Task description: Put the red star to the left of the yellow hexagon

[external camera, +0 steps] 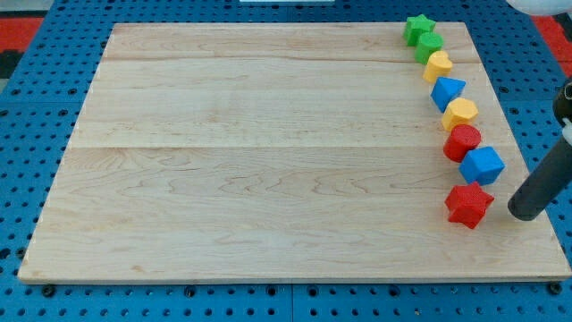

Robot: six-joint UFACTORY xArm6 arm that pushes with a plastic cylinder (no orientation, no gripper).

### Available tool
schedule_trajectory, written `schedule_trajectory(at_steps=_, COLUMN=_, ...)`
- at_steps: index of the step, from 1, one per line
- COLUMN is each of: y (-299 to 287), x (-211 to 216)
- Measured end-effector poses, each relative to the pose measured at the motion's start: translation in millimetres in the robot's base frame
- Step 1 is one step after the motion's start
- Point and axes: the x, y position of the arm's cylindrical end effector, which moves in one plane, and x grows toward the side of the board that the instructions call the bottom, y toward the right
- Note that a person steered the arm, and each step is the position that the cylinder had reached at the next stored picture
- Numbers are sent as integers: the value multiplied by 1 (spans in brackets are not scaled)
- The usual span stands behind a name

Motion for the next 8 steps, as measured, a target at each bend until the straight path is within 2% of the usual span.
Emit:
schedule_trajectory(at_steps=1, y=-54, x=0)
schedule_trajectory(at_steps=8, y=-57, x=-28)
